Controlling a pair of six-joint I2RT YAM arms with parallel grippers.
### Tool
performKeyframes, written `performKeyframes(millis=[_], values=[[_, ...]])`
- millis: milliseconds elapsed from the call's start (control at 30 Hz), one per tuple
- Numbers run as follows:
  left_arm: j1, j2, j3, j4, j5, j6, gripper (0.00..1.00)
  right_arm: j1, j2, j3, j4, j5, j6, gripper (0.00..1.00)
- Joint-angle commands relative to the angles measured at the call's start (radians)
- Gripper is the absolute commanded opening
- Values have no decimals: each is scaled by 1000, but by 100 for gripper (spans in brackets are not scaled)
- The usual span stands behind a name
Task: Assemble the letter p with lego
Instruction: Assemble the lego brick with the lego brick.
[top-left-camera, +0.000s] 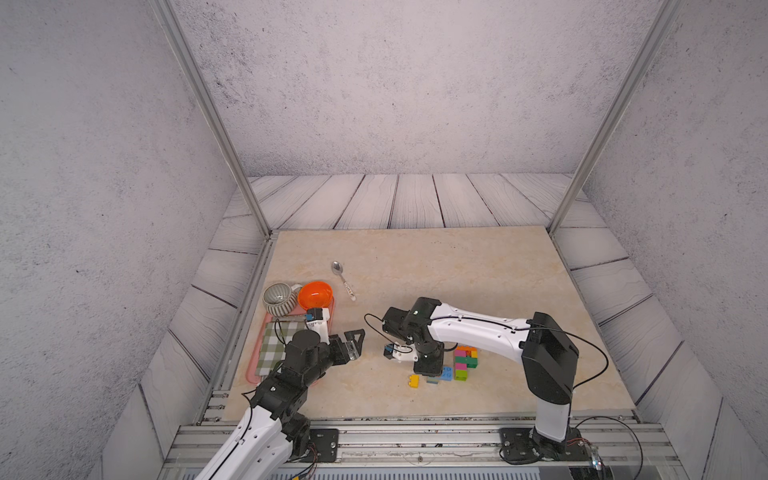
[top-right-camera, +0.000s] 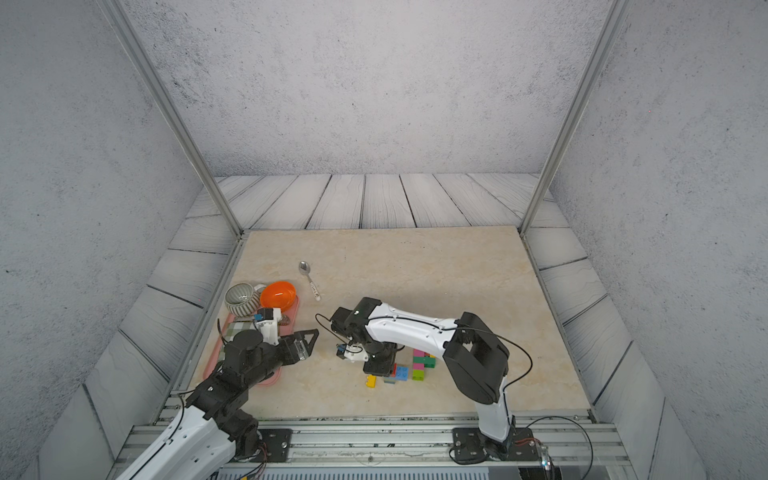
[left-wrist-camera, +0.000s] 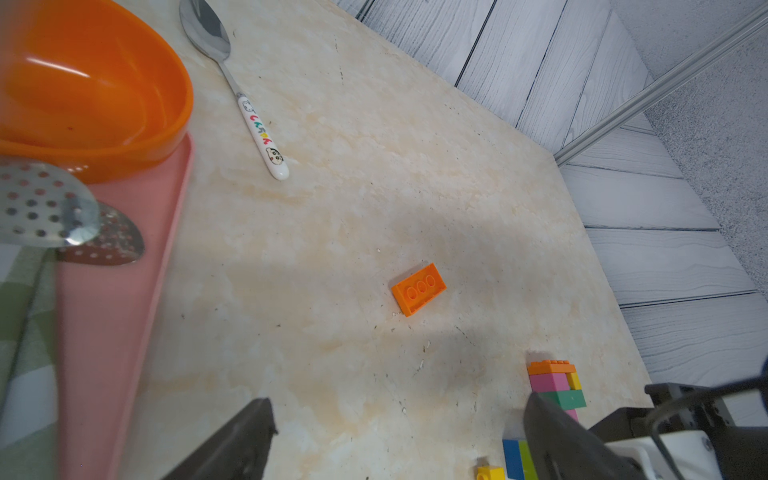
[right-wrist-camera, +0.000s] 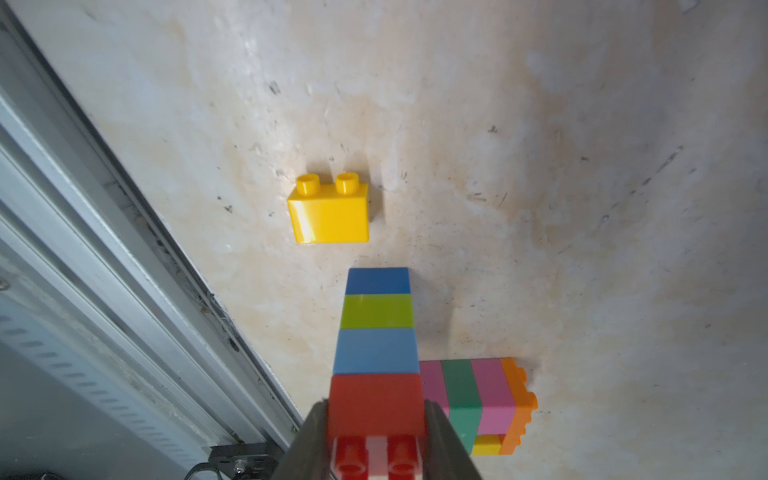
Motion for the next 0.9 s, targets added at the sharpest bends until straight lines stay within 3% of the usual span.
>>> performKeyframes(millis=[0, 467, 567, 667, 767, 867], values=[[8, -7, -7, -10, -14, 17, 98, 8, 25, -50, 45, -17, -6, 0], [8, -12, -8, -12, -21, 23, 98, 8, 42, -96, 93, -26, -14, 0], [8, -11, -7, -14, -22, 25, 98, 9, 35, -73, 70, -3, -12, 10], [8, -14, -7, -15, -23, 25, 98, 8, 35, -64, 66, 3, -13, 12], [8, -13, -7, -17, -23, 27, 98, 10, 37, -73, 83, 7, -6, 26], [8, -9, -8, -13, -23, 30, 98, 12, 17, -74, 95, 20, 11, 32]])
